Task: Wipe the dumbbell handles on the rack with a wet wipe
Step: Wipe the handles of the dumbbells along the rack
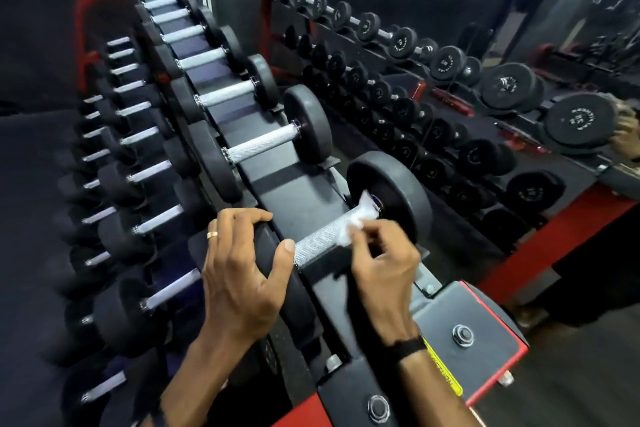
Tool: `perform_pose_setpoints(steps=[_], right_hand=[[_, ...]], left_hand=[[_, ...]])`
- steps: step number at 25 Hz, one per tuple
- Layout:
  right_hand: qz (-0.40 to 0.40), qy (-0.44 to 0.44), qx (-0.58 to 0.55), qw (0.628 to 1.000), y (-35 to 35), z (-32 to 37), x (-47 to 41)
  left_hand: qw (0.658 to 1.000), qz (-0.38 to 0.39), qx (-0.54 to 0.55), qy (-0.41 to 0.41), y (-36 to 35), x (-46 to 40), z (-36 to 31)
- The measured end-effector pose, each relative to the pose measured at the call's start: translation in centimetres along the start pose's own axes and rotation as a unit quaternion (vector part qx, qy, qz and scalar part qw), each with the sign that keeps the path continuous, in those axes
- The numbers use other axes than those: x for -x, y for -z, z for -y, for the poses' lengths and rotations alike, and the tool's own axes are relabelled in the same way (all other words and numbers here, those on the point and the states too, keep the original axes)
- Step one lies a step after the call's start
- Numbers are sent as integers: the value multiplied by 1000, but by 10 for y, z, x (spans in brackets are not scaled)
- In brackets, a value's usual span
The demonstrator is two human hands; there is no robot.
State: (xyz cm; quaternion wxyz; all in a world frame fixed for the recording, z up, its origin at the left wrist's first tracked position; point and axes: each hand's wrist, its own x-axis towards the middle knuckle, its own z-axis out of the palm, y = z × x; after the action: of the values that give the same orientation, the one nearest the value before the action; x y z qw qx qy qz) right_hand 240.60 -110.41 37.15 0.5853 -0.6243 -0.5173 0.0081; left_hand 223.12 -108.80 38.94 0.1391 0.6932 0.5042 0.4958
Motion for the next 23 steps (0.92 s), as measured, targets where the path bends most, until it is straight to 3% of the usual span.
perform_pose_setpoints(steps=[3, 7, 8, 11, 13, 18, 20, 23], right_hand=[[-66, -64, -12, 996, -2, -4, -4], [94, -99, -80, 987, -20, 23, 44], [86, -128, -91, 984, -19, 22, 36], [-48, -235, -163, 957, -8, 8, -8], [-81, -263, -196, 941, -7, 6, -13], [52, -285, -178, 941, -30, 29, 44], [4, -298, -204, 933, -27, 22, 24], [-131, -349, -288, 882, -18, 11, -14]], left_hand=[[1000, -3, 7, -3, -1, 0, -2], [1000, -20, 17, 1, -3, 2, -1], [1000, -20, 15, 2, -3, 2, -1], [1000, -14, 9, 6, -3, 2, -1], [1000, -16, 12, 8, -3, 3, -2], [1000, -23, 9, 8, -3, 3, -3], [1000, -15, 3, 11, -1, 2, -5], [1000, -7, -8, 13, 1, 3, -6]])
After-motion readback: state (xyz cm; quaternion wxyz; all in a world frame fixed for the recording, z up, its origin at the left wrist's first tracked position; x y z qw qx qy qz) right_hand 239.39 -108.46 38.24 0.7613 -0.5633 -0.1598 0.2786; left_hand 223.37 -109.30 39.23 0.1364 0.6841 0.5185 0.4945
